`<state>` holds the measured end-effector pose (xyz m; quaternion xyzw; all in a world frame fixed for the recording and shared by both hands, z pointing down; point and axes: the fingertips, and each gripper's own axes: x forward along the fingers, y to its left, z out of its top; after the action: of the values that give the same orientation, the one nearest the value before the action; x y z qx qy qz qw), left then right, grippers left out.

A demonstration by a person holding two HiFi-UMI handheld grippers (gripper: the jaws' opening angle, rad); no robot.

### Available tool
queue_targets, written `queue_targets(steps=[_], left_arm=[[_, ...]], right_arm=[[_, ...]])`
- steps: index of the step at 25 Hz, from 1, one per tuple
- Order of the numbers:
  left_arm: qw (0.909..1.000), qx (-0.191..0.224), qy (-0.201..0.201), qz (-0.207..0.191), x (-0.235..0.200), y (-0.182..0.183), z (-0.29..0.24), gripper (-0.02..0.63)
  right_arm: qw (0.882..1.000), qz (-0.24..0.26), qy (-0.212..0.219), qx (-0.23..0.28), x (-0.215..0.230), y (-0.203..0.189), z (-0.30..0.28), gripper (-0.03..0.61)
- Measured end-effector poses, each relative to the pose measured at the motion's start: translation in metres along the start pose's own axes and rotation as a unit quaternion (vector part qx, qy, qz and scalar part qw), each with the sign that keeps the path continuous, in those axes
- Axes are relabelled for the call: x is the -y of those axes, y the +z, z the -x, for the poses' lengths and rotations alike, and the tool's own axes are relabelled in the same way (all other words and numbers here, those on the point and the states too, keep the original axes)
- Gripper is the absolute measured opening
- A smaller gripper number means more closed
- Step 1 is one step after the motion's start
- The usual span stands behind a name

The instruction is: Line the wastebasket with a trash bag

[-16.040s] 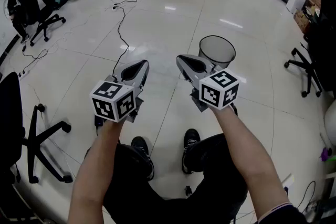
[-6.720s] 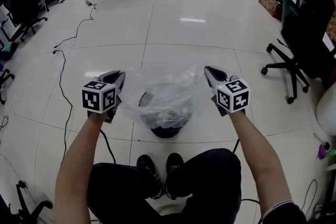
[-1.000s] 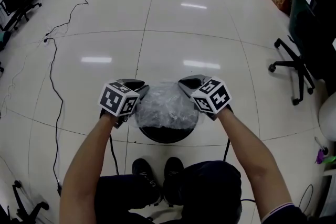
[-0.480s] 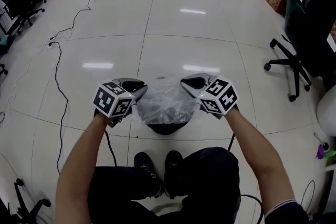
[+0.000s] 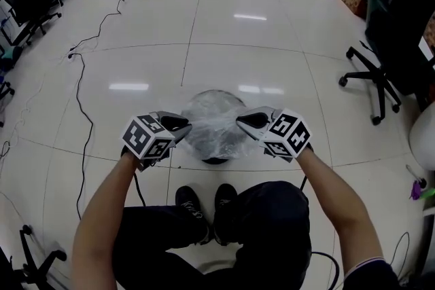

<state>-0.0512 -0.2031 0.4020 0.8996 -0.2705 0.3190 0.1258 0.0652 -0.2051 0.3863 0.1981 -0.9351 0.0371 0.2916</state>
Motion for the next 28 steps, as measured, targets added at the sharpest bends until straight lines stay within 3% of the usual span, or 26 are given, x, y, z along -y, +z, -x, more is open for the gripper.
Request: queue_targets(steps=[13, 22, 28], left_arm=[[0.9996, -0.019, -0.017, 0.013, 0.042, -0.052, 0.002, 0.059], [0.9965, -0.062, -0.052, 0.02, 0.068, -0.092, -0.025, 0.058], [0.9956, -0.071, -0.052, 0.032, 0.071, -0.109, -0.047, 0.054]], right_arm=[[0.999, -0.011, 0.029, -0.019, -0.056, -0.044, 0.001, 0.002], [0.998, -0.034, 0.038, -0.044, -0.068, -0.088, -0.01, 0.002], [0.996, -0.056, 0.037, -0.06, -0.066, -0.116, -0.019, 0.002]])
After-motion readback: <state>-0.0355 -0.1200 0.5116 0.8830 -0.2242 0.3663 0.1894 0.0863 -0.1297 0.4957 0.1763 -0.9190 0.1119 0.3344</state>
